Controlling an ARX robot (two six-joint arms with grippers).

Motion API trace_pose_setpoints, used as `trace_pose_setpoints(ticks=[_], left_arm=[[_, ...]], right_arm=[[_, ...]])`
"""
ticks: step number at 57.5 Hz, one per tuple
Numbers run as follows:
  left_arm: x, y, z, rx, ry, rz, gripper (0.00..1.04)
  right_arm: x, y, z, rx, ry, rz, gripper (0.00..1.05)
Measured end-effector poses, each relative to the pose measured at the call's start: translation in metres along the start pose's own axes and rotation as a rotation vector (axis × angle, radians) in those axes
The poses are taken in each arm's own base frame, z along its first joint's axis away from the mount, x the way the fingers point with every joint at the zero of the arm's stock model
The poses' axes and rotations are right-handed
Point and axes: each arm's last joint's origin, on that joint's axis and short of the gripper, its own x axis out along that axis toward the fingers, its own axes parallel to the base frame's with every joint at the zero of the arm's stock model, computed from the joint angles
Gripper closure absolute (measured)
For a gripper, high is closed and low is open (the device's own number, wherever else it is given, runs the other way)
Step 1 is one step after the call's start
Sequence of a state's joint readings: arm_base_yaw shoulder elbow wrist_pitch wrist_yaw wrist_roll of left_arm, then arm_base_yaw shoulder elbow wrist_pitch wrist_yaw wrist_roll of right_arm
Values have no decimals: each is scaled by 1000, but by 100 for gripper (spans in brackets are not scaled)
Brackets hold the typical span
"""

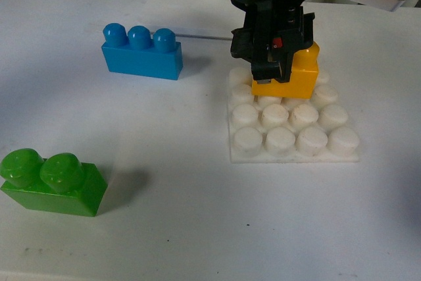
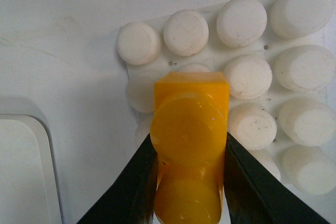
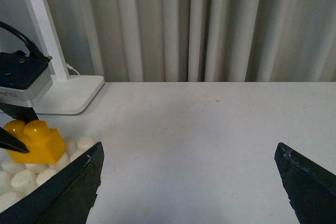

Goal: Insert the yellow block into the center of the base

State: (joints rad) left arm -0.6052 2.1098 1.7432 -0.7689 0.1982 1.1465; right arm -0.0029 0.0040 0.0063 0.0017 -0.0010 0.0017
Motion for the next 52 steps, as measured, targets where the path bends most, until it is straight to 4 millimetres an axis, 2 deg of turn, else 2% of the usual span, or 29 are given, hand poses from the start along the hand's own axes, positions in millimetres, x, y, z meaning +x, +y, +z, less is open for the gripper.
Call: trace_pose_setpoints(ticks=[52], left_arm=[[10, -2, 21, -64, 85, -19, 74]], right_arm=[[0, 0, 0, 0, 0, 0, 9]])
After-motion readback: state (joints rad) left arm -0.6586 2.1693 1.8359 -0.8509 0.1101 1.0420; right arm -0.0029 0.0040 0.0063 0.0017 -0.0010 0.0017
